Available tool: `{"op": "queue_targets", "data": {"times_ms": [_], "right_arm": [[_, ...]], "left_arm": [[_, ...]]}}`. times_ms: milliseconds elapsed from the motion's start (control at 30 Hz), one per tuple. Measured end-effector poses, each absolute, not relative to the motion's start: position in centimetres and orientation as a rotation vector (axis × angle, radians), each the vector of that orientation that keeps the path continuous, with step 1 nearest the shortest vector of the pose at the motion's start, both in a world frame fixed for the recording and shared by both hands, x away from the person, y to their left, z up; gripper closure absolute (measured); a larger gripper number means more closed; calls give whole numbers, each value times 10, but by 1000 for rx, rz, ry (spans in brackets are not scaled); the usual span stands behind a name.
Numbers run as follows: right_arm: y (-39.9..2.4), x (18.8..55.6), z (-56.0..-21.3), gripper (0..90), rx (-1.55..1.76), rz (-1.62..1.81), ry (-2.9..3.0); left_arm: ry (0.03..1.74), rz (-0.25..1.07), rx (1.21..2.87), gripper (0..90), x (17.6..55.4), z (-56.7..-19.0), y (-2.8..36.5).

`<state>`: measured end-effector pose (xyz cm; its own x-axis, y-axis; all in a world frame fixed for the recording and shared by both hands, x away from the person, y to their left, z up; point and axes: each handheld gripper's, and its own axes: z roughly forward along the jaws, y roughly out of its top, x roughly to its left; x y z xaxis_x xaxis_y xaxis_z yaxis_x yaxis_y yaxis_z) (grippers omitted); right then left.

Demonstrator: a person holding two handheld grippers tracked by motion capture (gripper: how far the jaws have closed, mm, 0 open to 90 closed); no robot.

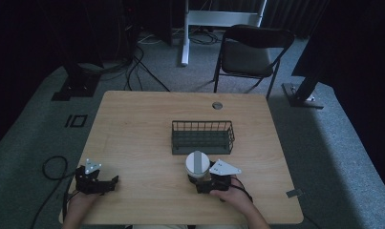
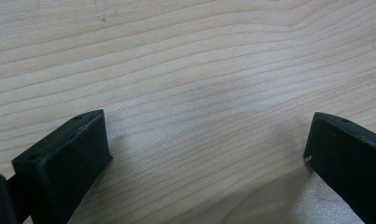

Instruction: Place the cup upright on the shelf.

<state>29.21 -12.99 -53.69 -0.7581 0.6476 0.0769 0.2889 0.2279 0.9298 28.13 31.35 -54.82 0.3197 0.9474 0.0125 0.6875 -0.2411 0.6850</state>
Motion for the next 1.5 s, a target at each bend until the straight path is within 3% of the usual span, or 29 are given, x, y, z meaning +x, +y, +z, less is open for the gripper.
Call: {"op": "queue_targets", "data": {"times_ms": [100,600,1500], "right_arm": [[-127,292,-536,170,851,1510,2192],[-128,292,-529,181,844,1489,2222],[-144,305,-477,181,866,1543,2087]], "left_arm": [[1437,584,2012,2,281,-548,313],[1437,584,2013,2,281,-548,314],[1437,584,2012,2,281,-548,314]]}}
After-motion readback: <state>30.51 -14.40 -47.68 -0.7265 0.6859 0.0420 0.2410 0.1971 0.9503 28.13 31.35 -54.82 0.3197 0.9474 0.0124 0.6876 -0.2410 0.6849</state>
